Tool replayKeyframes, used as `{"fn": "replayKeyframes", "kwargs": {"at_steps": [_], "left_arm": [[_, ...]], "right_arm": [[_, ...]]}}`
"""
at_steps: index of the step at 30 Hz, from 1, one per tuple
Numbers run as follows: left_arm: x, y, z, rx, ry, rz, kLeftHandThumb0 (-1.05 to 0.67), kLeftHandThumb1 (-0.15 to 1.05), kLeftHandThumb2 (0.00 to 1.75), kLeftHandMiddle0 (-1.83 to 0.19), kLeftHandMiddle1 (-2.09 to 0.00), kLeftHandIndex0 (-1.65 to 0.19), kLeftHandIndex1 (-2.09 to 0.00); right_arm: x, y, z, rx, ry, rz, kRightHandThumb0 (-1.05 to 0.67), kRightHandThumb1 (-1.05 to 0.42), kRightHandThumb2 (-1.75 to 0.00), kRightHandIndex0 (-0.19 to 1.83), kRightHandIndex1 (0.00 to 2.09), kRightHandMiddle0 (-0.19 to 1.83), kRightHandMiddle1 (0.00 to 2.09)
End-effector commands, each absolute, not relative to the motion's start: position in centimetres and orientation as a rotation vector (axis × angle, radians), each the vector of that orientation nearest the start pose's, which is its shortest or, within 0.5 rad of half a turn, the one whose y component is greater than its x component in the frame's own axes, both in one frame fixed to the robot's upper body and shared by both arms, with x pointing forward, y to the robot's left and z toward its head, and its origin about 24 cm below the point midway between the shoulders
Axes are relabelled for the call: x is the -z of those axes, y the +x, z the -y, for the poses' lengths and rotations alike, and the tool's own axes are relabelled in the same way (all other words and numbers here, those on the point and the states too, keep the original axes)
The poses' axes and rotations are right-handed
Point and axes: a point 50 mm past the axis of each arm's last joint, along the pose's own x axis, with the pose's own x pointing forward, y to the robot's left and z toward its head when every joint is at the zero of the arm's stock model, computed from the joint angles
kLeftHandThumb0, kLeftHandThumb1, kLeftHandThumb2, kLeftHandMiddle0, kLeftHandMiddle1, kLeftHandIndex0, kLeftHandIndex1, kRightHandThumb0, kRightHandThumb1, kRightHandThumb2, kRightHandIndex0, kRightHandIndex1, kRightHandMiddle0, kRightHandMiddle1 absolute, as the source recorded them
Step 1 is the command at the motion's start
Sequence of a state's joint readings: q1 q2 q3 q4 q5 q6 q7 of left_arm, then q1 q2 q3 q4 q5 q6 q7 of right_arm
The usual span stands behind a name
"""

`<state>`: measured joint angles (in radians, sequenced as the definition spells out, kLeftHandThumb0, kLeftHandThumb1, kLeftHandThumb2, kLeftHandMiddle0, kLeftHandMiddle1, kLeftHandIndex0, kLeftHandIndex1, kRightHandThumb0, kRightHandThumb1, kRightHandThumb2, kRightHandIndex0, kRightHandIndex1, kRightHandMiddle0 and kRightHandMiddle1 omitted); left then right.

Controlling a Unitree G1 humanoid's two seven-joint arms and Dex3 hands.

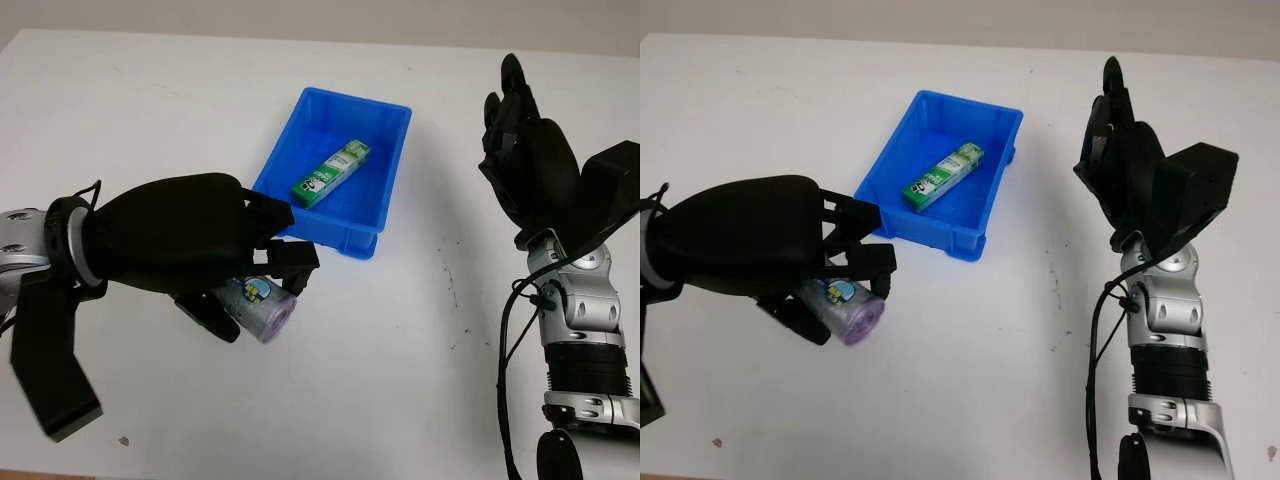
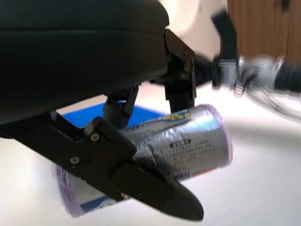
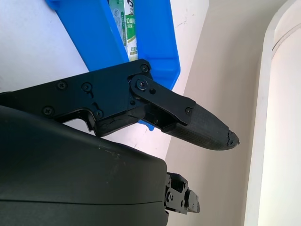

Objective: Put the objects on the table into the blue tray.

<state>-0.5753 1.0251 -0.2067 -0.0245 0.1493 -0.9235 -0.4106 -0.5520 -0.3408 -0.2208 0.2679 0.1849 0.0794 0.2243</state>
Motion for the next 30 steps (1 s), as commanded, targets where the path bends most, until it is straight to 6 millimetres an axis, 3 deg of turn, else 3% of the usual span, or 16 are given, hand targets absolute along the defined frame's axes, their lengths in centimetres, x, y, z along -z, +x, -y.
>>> {"fn": "replayKeyframes", "kwargs": {"at_steps": [1,4,7,8,9,10,11,13,21,24,30], "left_arm": [[-25.2,24.8,-17.5,0.863,1.361,1.093,-0.6,1.05,0.24,-0.69,-2.09,-0.29,-1.89],[-26.6,26.5,-18.2,0.761,1.203,1.036,-0.57,1.05,0.23,-0.71,-2.09,-0.37,-2.06],[-28.1,28.3,-18.7,0.681,1.146,0.961,-0.5,1.05,0.22,-0.69,-2.09,-0.37,-2.09],[-28.8,29.2,-18.9,0.641,1.128,0.915,-0.5,1.05,0.23,-0.68,-2.09,-0.35,-1.98],[-29.4,30.1,-19.0,0.608,1.112,0.88,-0.5,1.05,0.24,-0.64,-2.09,-0.46,-1.22],[-30.0,31.6,-19.0,0.565,1.079,0.837,-0.49,1.05,0.24,-0.67,-2.09,-0.45,-1.4],[-30.4,32.7,-18.9,0.541,1.056,0.808,-0.5,1.05,0.24,-0.73,-2.09,-0.45,-1.74],[-30.5,34.5,-18.3,0.52,1.017,0.741,-0.49,1.05,0.23,-0.8,-2.09,-0.49,-2.02],[-28.2,39.8,-14.8,0.424,0.824,0.591,-0.52,1.05,0.29,-1.05,-2.09,-0.8,-2.09],[-27.2,40.6,-12.9,0.421,0.815,0.557,-0.56,1.05,0.33,-1.16,-2.09,-0.98,-2.09],[-25.9,41.2,-10.3,0.467,0.721,0.477,-0.52,1.05,0.33,-1.21,-2.09,-1.02,-2.09]], "right_arm": [[-16.4,34.4,22.8,-0.066,-0.08,0.264,-0.71,-1.05,-0.89,-0.19,0.0,-0.19,0.0],[-16.2,34.6,22.7,-0.071,-0.086,0.266,-0.71,-1.05,-0.89,-0.19,0.0,-0.19,0.0],[-16.2,34.6,22.6,-0.073,-0.085,0.267,-0.71,-1.05,-0.89,-0.19,0.0,-0.19,0.0],[-16.1,34.6,22.5,-0.071,-0.086,0.266,-0.71,-1.05,-0.89,-0.19,0.0,-0.19,0.0],[-16.1,34.6,22.5,-0.071,-0.085,0.265,-0.7,-1.05,-0.9,-0.19,0.0,-0.19,0.0],[-16.1,34.6,22.4,-0.072,-0.082,0.267,-0.7,-1.05,-0.9,-0.19,0.0,-0.19,0.0],[-16.1,34.6,22.4,-0.072,-0.079,0.268,-0.7,-1.05,-0.9,-0.19,0.0,-0.19,0.0],[-16.1,34.5,22.4,-0.073,-0.075,0.267,-0.69,-1.05,-0.9,-0.19,0.0,-0.19,0.0],[-16.0,34.5,22.4,-0.063,-0.086,0.272,-0.7,-1.05,-0.9,-0.19,0.0,-0.19,0.0],[-16.0,34.5,22.5,-0.056,-0.087,0.272,-0.71,-1.05,-0.89,-0.19,0.0,-0.19,0.0],[-15.8,34.3,22.5,-0.04,-0.085,0.268,-0.68,-1.05,-0.89,-0.19,0.0,-0.19,0.0]]}}
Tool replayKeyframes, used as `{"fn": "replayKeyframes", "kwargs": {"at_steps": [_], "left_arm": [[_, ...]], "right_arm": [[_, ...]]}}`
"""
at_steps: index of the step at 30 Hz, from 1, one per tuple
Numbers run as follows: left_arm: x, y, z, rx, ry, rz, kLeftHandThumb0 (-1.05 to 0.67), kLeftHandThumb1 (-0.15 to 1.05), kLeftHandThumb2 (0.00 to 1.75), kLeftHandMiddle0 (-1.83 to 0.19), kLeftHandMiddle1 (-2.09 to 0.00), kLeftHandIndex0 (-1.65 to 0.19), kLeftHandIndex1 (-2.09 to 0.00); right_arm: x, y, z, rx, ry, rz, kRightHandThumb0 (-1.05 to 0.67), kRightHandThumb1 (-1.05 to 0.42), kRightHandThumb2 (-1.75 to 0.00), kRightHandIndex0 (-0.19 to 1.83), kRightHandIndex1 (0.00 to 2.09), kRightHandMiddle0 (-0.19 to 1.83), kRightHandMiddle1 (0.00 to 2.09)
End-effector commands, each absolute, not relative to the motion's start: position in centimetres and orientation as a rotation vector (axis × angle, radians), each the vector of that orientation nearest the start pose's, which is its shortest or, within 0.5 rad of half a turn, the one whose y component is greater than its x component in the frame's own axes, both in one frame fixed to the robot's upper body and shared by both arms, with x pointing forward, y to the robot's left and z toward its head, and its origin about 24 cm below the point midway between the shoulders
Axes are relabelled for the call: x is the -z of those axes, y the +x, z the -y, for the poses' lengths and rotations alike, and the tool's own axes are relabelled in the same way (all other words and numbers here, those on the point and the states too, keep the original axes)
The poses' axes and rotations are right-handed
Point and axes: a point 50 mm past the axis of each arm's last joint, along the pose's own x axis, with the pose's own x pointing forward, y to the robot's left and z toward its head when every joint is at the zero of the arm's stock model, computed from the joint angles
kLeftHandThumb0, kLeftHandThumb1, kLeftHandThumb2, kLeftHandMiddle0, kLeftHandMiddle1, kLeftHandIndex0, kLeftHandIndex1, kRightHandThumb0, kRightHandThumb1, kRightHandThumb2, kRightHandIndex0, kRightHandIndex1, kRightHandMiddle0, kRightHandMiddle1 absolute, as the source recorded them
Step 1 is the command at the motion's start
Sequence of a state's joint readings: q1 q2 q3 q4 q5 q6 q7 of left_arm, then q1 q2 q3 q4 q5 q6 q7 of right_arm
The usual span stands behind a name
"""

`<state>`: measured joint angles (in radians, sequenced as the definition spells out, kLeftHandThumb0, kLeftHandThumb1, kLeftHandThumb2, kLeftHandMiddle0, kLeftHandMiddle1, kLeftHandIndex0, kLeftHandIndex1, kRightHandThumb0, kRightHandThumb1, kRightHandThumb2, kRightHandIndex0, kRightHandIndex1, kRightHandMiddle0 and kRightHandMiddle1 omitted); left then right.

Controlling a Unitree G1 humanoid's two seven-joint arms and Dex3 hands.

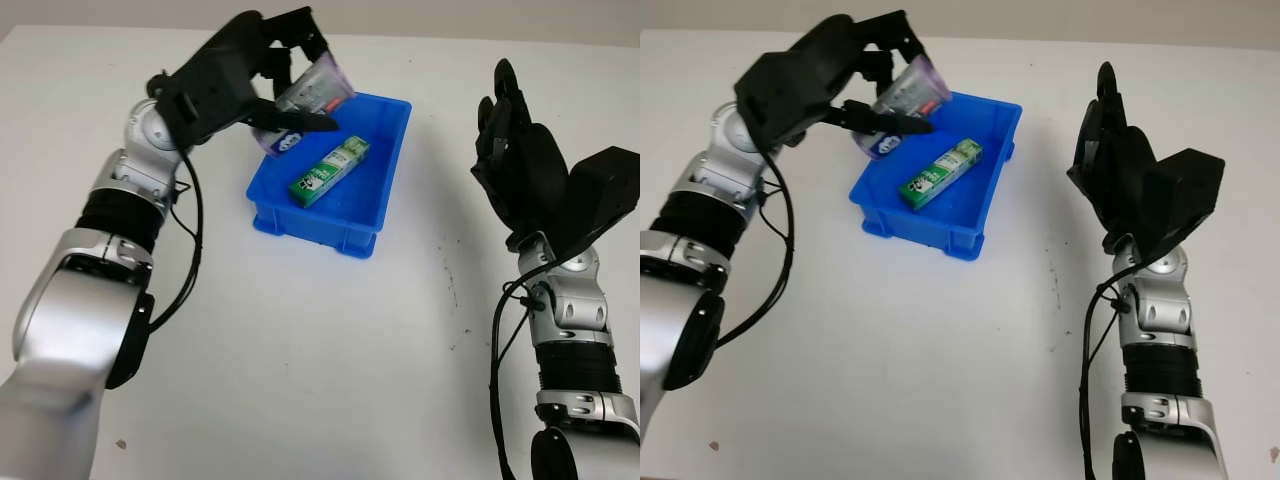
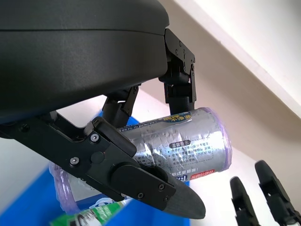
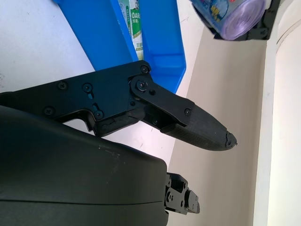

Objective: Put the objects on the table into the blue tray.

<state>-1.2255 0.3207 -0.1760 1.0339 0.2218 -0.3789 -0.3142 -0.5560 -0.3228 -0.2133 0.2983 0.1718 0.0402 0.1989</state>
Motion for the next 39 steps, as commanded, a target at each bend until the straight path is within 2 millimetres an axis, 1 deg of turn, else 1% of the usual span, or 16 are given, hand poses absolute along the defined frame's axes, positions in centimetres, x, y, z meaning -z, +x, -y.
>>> {"fn": "replayKeyframes", "kwargs": {"at_steps": [1,3,4,5,6,7,8,9,10,12,15,21,29,32,35,39], "left_arm": [[-25.6,41.2,-10.0,0.465,0.704,0.469,-0.5,1.05,0.33,-1.21,-2.09,-1.03,-2.09],[-25.1,41.3,-9.5,0.445,0.686,0.453,-0.47,1.05,0.33,-1.03,-2.09,-0.87,-2.09],[-24.9,41.4,-9.4,0.432,0.68,0.442,-0.46,1.05,0.33,-0.98,-2.09,-0.82,-2.09],[-24.6,41.4,-9.3,0.429,0.681,0.436,-0.46,1.05,0.34,-0.76,-2.08,-0.62,-2.06],[-24.3,41.4,-9.3,0.445,0.696,0.406,-0.45,1.05,0.36,-0.52,-1.84,-0.33,-1.86],[-24.1,41.4,-9.2,0.458,0.707,0.384,-0.51,1.05,0.4,-0.28,-1.33,-0.09,-1.41],[-24.0,41.4,-9.2,0.479,0.723,0.367,-0.55,1.05,0.43,-0.21,-0.96,0.01,-1.12],[-23.9,41.4,-9.2,0.502,0.748,0.347,-0.63,1.05,0.47,-0.09,-0.51,0.1,-0.72],[-24.0,41.4,-9.3,0.523,0.773,0.339,-0.67,1.05,0.51,-0.03,-0.3,0.13,-0.47],[-24.0,41.3,-9.5,0.55,0.81,0.325,-0.76,1.05,0.56,0.13,-0.07,0.18,-0.12],[-24.1,41.3,-9.6,0.558,0.807,0.309,-0.81,1.05,0.59,0.19,-0.01,0.19,-0.01],[-24.9,41.1,-10.2,0.516,0.824,0.342,-0.84,1.05,0.61,0.19,0.0,0.19,0.0],[-25.7,41.1,-11.4,0.483,0.682,0.406,-0.82,1.05,0.55,0.19,0.0,0.19,0.0],[-26.1,41.0,-12.7,0.427,0.553,0.431,-0.8,1.05,0.56,0.19,0.0,0.19,0.0],[-26.0,41.1,-14.3,0.383,0.426,0.433,-0.72,1.05,0.63,0.18,-0.03,0.16,-0.02],[-25.2,41.3,-16.3,0.304,0.351,0.389,-0.77,1.05,0.63,0.19,0.0,0.19,-0.01]], "right_arm": [[-15.7,34.3,22.5,-0.036,-0.085,0.266,-0.68,-1.05,-0.89,-0.19,0.0,-0.19,0.0],[-15.7,34.2,22.5,-0.035,-0.087,0.266,-0.68,-1.05,-0.88,-0.19,0.0,-0.19,0.0],[-15.7,34.2,22.4,-0.033,-0.087,0.265,-0.68,-1.05,-0.88,-0.19,0.0,-0.19,0.0],[-15.7,34.2,22.4,-0.033,-0.088,0.266,-0.68,-1.05,-0.88,-0.19,0.0,-0.19,0.0],[-15.7,34.1,22.3,-0.032,-0.086,0.266,-0.68,-1.05,-0.89,-0.19,0.0,-0.19,0.0],[-15.7,34.1,22.3,-0.031,-0.085,0.266,-0.68,-1.05,-0.89,-0.19,0.0,-0.19,0.0],[-15.7,34.1,22.3,-0.033,-0.085,0.266,-0.68,-1.05,-0.89,-0.19,0.0,-0.19,0.0],[-15.7,34.1,22.3,-0.031,-0.084,0.265,-0.67,-1.05,-0.89,-0.19,0.0,-0.19,0.0],[-15.6,34.1,22.3,-0.029,-0.081,0.265,-0.67,-1.05,-0.89,-0.19,0.0,-0.19,0.0],[-15.6,34.0,22.4,-0.029,-0.077,0.264,-0.67,-1.05,-0.89,-0.19,0.0,-0.19,0.0],[-15.5,34.1,22.4,-0.028,-0.07,0.267,-0.67,-1.05,-0.89,-0.19,0.0,-0.19,0.0],[-15.5,34.3,22.2,-0.032,-0.07,0.262,-0.65,-1.05,-0.9,-0.19,0.0,-0.19,0.0],[-15.7,34.6,22.0,-0.033,-0.073,0.26,-0.66,-1.05,-0.89,-0.19,0.0,-0.19,0.0],[-15.8,34.7,21.9,-0.04,-0.066,0.265,-0.67,-1.05,-0.89,-0.19,0.0,-0.19,0.0],[-15.9,34.8,21.8,-0.041,-0.058,0.27,-0.67,-1.05,-0.89,-0.19,0.0,-0.19,0.0],[-16.0,35.0,21.7,-0.044,-0.056,0.274,-0.68,-1.05,-0.89,-0.19,0.0,-0.19,0.0]]}}
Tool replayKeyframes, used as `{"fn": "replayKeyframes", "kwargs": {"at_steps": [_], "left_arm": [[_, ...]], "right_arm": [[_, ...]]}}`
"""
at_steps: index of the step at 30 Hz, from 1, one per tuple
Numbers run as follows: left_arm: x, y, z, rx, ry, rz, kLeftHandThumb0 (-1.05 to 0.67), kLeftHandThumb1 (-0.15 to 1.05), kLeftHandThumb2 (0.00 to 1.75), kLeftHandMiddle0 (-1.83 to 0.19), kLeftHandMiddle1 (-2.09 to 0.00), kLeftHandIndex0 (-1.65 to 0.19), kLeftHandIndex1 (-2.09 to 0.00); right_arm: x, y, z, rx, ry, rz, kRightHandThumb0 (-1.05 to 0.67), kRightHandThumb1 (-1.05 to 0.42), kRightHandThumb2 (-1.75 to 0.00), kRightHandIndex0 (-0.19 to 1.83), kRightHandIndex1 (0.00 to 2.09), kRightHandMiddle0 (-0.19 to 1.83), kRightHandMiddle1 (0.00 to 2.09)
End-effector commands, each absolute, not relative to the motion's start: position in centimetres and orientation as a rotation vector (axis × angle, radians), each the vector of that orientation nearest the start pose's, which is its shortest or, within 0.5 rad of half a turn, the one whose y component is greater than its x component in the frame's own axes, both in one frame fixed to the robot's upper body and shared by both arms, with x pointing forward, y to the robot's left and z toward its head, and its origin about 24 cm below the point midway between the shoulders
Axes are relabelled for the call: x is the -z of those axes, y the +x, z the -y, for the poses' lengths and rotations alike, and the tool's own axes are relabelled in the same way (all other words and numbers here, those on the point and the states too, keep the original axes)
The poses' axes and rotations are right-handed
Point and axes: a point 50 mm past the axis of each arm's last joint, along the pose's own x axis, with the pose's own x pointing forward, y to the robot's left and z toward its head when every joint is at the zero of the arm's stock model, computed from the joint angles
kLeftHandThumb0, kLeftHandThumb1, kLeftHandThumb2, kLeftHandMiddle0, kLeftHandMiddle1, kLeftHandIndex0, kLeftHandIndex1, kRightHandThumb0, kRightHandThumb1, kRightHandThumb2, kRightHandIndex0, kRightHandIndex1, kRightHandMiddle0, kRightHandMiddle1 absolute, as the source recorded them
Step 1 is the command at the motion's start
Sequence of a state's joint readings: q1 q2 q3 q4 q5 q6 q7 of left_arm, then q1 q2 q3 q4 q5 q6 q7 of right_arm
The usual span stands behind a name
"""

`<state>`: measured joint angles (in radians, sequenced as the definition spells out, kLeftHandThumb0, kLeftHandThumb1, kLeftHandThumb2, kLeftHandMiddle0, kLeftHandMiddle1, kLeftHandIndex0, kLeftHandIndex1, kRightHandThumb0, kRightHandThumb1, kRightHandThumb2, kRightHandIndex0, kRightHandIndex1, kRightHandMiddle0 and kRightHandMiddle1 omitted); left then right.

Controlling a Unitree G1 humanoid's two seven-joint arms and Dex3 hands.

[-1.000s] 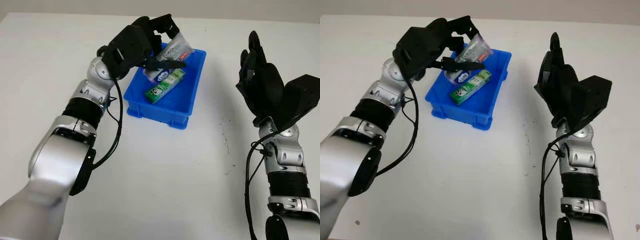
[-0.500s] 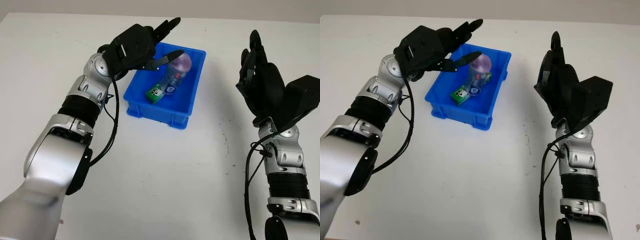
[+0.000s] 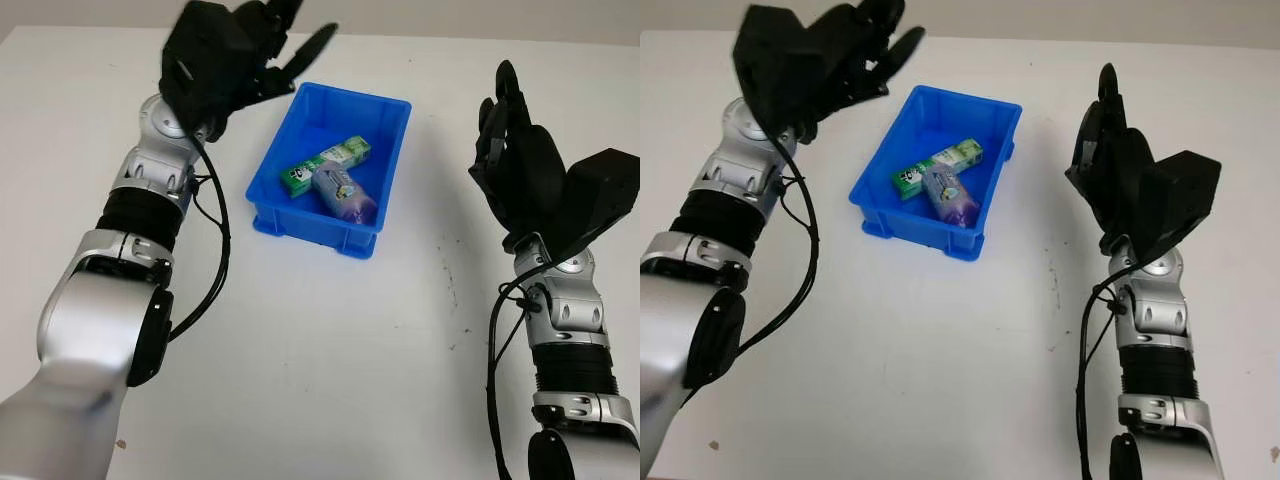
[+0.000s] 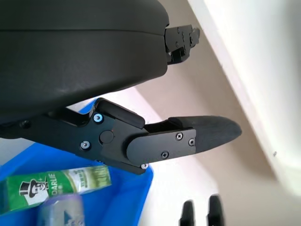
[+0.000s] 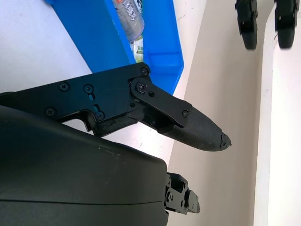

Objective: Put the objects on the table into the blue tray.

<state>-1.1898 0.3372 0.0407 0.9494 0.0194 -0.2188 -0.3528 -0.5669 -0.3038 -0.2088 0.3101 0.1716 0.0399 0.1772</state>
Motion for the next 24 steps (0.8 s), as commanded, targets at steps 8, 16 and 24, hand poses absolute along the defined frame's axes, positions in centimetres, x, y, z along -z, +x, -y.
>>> {"fn": "replayKeyframes", "kwargs": {"at_steps": [8,16,24], "left_arm": [[-20.2,40.8,-21.0,0.157,0.208,0.275,-0.73,1.05,0.67,0.19,0.0,0.19,0.0],[-16.0,39.0,-23.3,0.108,0.159,0.258,-0.74,1.05,0.66,0.19,0.0,0.19,0.0],[-14.1,38.4,-23.0,0.1,0.107,0.223,-0.74,1.05,0.66,0.19,0.0,0.19,0.0]], "right_arm": [[-16.3,35.4,21.5,-0.031,-0.034,0.301,-0.71,-1.05,-0.87,-0.19,0.0,-0.19,0.0],[-16.3,36.0,21.4,-0.027,-0.049,0.31,-0.73,-1.05,-0.86,-0.19,0.0,-0.19,0.0],[-16.0,36.4,21.2,-0.03,-0.08,0.28,-0.78,-1.05,-0.85,-0.19,0.0,-0.19,0.0]]}}
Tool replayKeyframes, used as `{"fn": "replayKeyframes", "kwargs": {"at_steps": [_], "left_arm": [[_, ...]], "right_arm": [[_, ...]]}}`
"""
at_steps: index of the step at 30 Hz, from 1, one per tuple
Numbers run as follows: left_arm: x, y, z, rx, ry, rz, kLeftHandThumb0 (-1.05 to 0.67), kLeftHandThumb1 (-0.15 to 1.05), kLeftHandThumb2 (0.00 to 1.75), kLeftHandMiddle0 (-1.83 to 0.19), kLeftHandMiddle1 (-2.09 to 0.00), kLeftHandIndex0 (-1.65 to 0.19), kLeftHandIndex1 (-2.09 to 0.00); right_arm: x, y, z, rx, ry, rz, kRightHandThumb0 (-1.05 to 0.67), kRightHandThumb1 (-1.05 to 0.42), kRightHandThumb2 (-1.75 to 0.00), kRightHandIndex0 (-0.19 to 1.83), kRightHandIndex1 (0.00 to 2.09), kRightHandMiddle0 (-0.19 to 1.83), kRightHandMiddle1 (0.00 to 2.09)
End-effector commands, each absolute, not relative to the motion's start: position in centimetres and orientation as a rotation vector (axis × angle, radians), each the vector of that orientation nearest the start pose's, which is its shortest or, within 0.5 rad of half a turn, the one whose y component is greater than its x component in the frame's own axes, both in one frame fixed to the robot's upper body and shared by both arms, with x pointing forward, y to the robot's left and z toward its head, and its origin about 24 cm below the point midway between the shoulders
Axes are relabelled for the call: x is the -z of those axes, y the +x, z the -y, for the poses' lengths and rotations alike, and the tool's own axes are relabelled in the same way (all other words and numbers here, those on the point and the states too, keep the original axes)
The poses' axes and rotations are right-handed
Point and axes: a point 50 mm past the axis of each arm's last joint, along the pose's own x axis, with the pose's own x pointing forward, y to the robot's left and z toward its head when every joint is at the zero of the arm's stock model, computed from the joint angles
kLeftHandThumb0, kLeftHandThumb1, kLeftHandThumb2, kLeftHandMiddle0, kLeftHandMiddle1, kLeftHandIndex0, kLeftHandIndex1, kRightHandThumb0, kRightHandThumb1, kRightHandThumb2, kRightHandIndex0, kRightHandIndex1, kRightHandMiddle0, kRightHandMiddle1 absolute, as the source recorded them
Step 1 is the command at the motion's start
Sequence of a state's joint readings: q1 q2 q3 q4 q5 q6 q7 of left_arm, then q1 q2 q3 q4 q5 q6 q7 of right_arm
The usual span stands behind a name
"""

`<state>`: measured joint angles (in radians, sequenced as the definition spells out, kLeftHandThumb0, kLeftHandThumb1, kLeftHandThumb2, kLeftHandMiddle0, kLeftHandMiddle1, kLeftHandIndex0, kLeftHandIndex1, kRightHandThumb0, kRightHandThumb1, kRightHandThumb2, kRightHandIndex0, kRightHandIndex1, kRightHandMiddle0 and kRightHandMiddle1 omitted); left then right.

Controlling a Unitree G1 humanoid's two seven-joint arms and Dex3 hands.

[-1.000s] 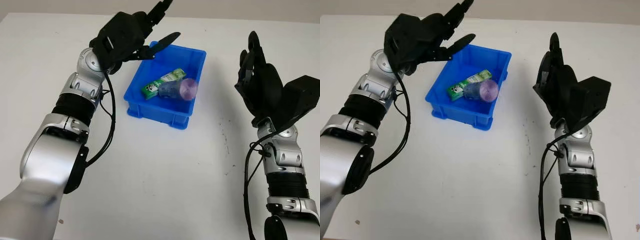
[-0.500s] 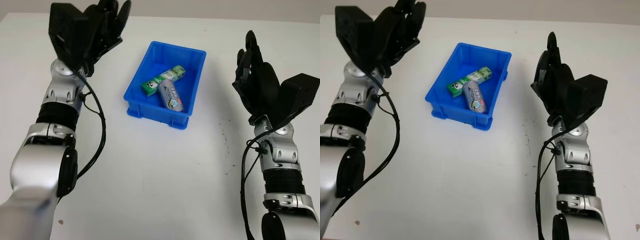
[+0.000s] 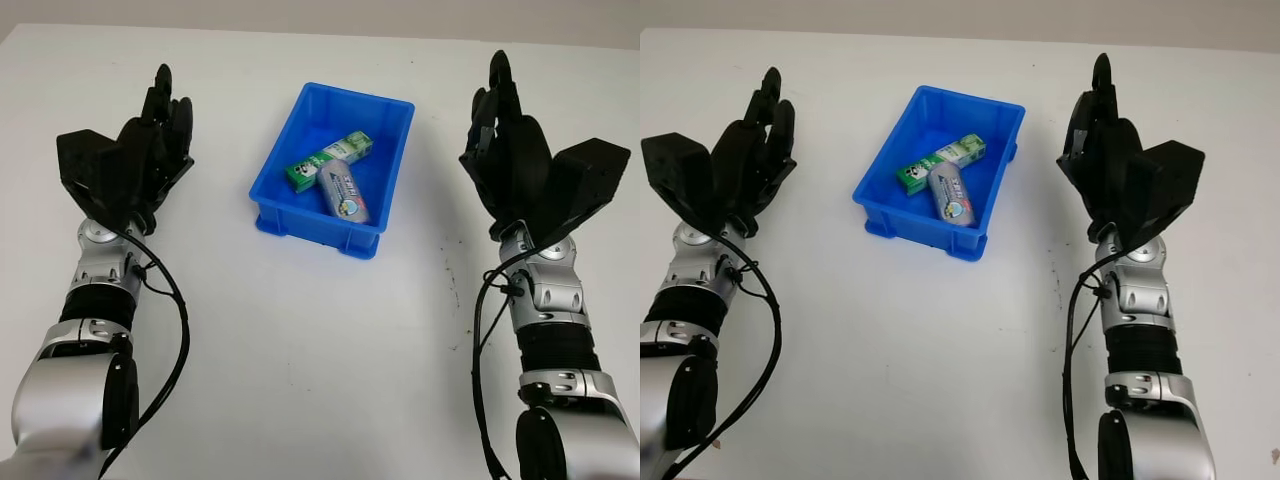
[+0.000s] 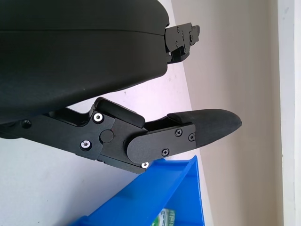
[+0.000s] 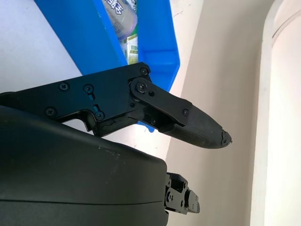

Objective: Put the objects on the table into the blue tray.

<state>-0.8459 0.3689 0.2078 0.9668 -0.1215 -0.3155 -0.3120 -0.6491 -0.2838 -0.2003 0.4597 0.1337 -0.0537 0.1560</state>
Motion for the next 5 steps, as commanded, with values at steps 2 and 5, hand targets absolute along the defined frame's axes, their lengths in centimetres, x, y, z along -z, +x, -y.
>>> {"fn": "replayKeyframes", "kwargs": {"at_steps": [2,5], "left_arm": [[-13.79,38.38,-22.7,0.099,0.102,0.217,-0.73,1.05,0.66,0.19,0.0,0.19,0.0],[-13.51,38.43,-22.41,0.11,0.106,0.202,-0.74,1.05,0.67,0.19,0.0,0.19,0.0]], "right_arm": [[-15.99,36.36,21.19,-0.043,-0.086,0.276,-0.78,-1.05,-0.85,-0.19,0.0,-0.19,0.0],[-15.91,36.28,21.21,-0.049,-0.101,0.268,-0.77,-1.05,-0.86,-0.19,0.0,-0.19,0.0]]}}
